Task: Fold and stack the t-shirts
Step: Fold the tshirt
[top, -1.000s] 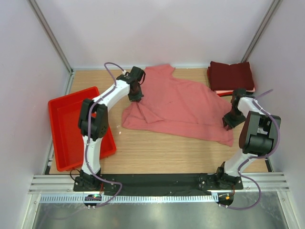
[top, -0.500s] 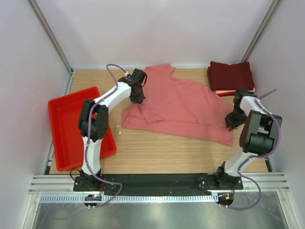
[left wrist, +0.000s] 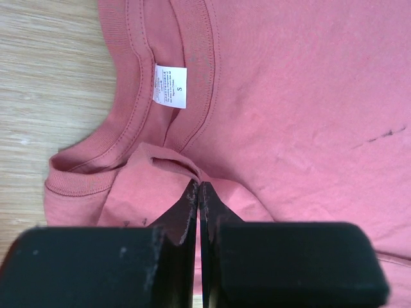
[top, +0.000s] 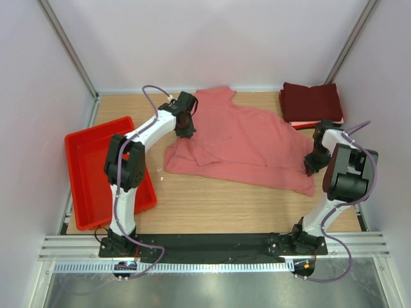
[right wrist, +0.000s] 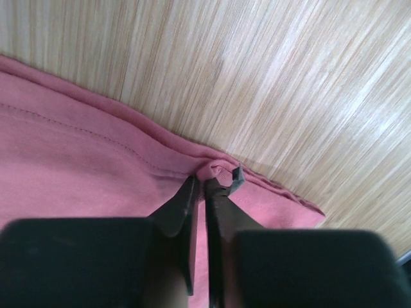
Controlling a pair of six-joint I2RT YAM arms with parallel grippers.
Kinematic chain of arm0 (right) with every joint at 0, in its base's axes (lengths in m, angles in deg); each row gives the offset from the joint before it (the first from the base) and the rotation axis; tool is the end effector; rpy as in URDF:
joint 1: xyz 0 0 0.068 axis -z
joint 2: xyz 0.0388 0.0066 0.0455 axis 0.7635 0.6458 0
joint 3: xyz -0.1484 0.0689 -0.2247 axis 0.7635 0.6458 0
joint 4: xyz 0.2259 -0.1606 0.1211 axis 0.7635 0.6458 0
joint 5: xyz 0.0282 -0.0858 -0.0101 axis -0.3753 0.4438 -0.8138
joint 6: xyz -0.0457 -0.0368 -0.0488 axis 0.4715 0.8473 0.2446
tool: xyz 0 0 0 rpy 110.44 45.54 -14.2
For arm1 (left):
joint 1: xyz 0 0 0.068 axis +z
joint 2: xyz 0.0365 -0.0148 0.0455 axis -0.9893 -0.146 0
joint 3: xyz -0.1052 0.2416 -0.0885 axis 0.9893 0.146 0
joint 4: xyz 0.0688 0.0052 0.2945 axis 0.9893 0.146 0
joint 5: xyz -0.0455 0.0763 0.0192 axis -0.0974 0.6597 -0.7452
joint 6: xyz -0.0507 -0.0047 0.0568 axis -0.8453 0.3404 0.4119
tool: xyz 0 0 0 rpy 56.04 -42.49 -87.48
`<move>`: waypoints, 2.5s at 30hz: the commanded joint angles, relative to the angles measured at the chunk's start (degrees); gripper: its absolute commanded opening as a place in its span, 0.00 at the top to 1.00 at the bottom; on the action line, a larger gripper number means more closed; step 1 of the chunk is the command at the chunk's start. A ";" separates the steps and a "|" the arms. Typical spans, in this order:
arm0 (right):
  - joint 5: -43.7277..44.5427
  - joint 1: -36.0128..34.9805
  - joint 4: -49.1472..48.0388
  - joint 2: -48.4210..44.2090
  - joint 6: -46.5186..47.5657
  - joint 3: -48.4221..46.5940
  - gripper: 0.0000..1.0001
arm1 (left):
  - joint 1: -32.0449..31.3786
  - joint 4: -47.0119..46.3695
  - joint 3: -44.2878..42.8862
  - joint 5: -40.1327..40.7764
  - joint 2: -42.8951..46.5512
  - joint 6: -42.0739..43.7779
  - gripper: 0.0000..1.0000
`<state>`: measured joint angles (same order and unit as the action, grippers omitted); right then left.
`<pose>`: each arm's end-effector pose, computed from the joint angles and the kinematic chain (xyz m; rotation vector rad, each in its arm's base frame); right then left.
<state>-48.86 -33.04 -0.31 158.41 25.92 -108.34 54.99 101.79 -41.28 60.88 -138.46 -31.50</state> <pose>0.3315 -0.1186 0.1133 1.6345 2.4682 -0.3711 0.4610 -0.2195 0.1864 -0.3257 2.6031 -0.1933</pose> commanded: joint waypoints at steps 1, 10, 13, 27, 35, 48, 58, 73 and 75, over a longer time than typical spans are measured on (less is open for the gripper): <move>2.73 0.32 -0.90 -1.40 -0.65 0.51 0.91 | -0.02 -1.53 -0.01 1.26 3.71 0.55 1.00; 2.73 0.32 0.59 -6.41 0.32 2.97 0.92 | -0.11 0.14 0.08 5.49 5.90 0.64 1.00; 2.30 0.32 0.77 -6.85 0.58 2.79 0.97 | -0.11 0.23 0.17 5.66 6.78 0.64 1.00; 1.50 0.32 0.24 -12.22 2.96 1.56 0.99 | -0.11 2.95 -3.96 10.75 8.02 1.96 1.00; 0.80 0.32 -0.98 -11.60 4.36 -2.30 0.99 | -0.11 2.16 -7.65 11.82 6.35 3.02 1.00; -1.22 0.32 -5.29 -6.60 7.35 -5.56 0.99 | -0.11 4.62 -13.89 14.19 -0.86 6.27 1.00; -4.21 -0.38 -9.16 -3.69 7.09 -6.44 0.99 | 0.77 4.80 -16.36 14.54 -4.90 6.35 1.00; 3.43 -0.38 1.28 -1.75 4.89 -12.41 0.68 | 1.12 3.83 -25.14 10.67 -8.16 11.36 0.76; 4.49 -0.30 2.87 -2.46 5.33 -12.85 0.64 | 1.12 4.97 -25.06 11.11 -7.20 11.54 0.63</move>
<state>-48.58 -33.28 -2.19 157.32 31.64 -118.59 55.69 106.90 -64.10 71.78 -148.80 -21.97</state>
